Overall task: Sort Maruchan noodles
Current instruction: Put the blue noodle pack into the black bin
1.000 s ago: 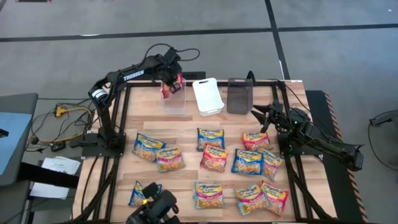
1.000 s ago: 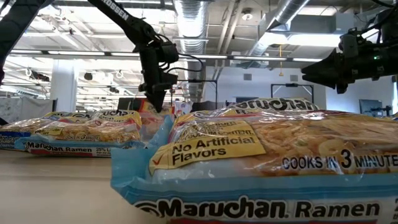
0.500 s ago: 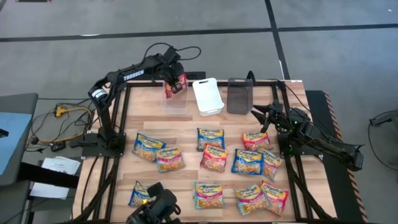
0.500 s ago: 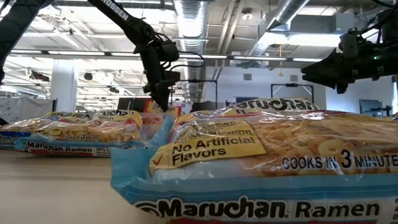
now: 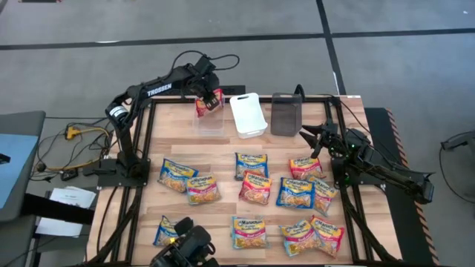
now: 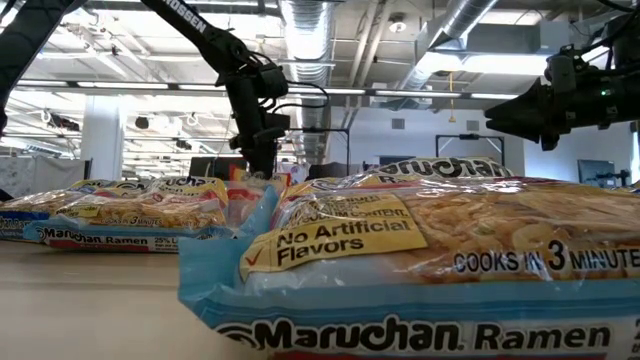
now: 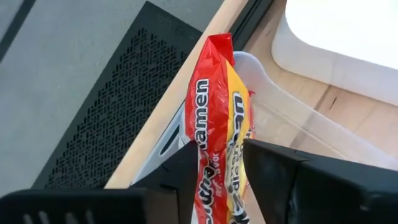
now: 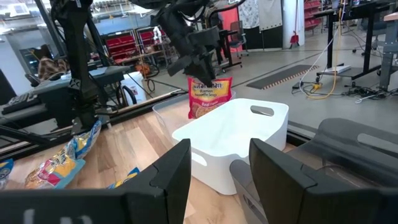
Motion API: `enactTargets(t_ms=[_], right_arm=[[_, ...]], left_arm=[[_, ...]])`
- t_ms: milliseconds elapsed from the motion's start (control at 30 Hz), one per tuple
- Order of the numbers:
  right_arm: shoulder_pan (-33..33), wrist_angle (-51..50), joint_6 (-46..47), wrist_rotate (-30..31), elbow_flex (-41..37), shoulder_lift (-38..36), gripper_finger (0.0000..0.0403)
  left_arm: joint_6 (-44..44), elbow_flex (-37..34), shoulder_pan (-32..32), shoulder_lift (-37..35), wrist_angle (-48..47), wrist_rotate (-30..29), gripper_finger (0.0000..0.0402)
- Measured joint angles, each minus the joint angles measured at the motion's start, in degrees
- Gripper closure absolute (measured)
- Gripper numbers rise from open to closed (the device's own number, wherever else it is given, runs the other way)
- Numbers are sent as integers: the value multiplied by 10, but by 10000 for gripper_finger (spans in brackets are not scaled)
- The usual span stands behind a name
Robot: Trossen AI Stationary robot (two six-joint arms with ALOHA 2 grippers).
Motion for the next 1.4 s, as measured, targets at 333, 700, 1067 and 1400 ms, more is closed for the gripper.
enactTargets(t_ms=[333, 700, 1067, 1400], right_arm=[[0, 0, 0, 0, 0, 0, 217], [0, 0, 0, 0, 0, 0, 217], [0, 0, 0, 0, 0, 0, 217], [0, 0, 0, 0, 0, 0, 217]], left_arm=[[-23, 108, 0, -1, -92, -21, 278], [-83, 212, -15, -4, -243, 55, 278], [-74, 193, -101, -34, -298, 146, 278], [-139, 21, -187, -140, -192, 138, 278]])
